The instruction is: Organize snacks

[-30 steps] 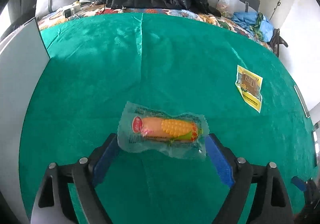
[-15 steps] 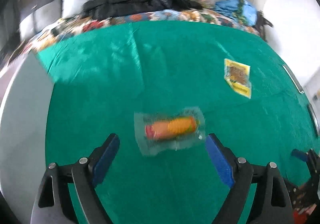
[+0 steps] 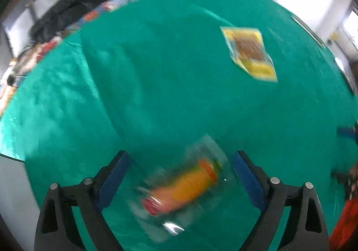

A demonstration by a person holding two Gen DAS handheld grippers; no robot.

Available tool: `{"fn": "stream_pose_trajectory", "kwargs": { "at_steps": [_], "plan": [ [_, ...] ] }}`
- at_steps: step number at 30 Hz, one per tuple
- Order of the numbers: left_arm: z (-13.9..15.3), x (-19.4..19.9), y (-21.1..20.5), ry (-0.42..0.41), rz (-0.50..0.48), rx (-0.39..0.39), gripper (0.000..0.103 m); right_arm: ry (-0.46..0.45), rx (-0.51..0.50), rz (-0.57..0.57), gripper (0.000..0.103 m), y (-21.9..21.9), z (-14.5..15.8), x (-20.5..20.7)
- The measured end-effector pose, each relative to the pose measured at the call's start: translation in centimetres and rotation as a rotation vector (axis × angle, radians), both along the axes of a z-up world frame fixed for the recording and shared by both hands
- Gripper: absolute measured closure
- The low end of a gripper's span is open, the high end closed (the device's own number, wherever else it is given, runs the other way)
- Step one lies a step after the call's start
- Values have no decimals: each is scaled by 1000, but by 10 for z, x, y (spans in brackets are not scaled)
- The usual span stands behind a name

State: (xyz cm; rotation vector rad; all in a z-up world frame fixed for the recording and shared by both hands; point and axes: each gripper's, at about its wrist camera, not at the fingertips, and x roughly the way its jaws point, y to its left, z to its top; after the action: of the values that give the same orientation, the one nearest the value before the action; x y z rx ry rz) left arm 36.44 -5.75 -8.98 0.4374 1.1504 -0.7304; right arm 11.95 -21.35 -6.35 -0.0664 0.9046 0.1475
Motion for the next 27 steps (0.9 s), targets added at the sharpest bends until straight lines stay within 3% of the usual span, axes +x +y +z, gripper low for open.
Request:
{"fn": "stream_pose_trajectory", "kwargs": {
  "at_steps": [4,8,15,21,23,24,25,27],
  "plan": [
    [2,-32,5,36,-71,-38,12,0,0,0,14,0,0,0],
    [2,-45,5,2,-58,-36,15,0,0,0,14,0,0,0],
    [3,-33,21,-9,300,-193,11,0,0,0,14,0,0,0],
    [-1,-40,13,-108,478,-135,11,0,1,0,14,0,0,0],
    [-6,-45,6,-170,472,-81,8,1,7,-1,14,-1,1,0],
    [-8,-50,4,-218,472,-65,2,13,22,-6,14,-3,2,4],
    [-12,-51,7,-216,490,-79,0,31,53,-17,14,-5,4,9],
    [-14,-54,16,-222,520,-107,0,59,229,-62,15,-20,15,31]
  ]
}}
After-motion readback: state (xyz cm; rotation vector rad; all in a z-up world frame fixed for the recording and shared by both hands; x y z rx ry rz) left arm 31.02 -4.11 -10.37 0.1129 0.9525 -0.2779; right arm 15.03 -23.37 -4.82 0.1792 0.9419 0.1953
